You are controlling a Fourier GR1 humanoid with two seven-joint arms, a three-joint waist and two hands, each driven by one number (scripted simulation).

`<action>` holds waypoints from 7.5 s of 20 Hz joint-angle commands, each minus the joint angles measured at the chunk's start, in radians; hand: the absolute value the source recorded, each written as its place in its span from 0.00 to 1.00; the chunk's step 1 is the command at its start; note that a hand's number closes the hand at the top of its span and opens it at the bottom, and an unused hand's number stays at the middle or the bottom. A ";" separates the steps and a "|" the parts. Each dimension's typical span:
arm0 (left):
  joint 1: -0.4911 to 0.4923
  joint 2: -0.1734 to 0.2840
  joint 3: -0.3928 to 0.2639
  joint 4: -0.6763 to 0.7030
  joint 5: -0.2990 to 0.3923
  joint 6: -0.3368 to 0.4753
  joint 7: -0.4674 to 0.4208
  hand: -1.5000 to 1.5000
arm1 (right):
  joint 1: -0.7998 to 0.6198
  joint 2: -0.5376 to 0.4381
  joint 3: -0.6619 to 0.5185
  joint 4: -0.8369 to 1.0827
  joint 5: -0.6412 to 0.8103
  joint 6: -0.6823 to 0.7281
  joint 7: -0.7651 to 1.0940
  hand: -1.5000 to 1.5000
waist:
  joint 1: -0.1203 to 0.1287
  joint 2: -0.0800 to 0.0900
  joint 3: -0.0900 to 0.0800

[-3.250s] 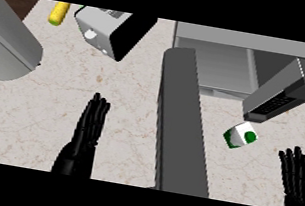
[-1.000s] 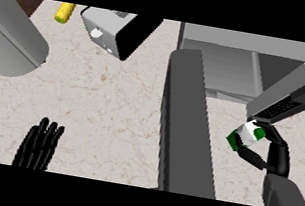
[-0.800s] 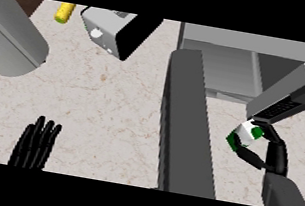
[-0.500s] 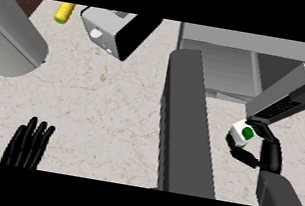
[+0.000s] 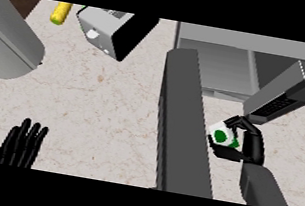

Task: Pick up the milk, place it into the microwave and close the microwave

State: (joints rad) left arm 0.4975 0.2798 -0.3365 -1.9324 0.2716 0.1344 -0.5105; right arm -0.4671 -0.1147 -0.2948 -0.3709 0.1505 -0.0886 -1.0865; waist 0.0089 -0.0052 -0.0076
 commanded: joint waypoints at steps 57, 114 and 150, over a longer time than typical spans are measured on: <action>-0.148 -0.007 0.076 0.168 -0.076 -0.093 0.050 0.00 | -0.527 -0.130 0.143 0.300 0.265 -0.667 0.504 0.00 | 0.110 0.063 0.013; -0.363 -0.061 -0.126 0.331 -0.333 -0.137 0.214 1.00 | 0.198 -0.063 -0.023 -0.156 -0.124 0.414 -0.012 0.00 | -0.041 -0.001 0.006; -1.132 -0.279 -0.630 0.953 -0.025 0.352 0.315 1.00 | 0.676 -0.197 0.116 -1.244 -0.497 0.611 0.532 0.00 | -0.205 0.036 0.001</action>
State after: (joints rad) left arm -0.5556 0.0072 -0.9682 -0.9922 0.1950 0.4250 -0.2139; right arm 0.2184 -0.2888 -0.1776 -1.5941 -0.3305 0.4966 -0.5668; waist -0.1620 0.0237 -0.0062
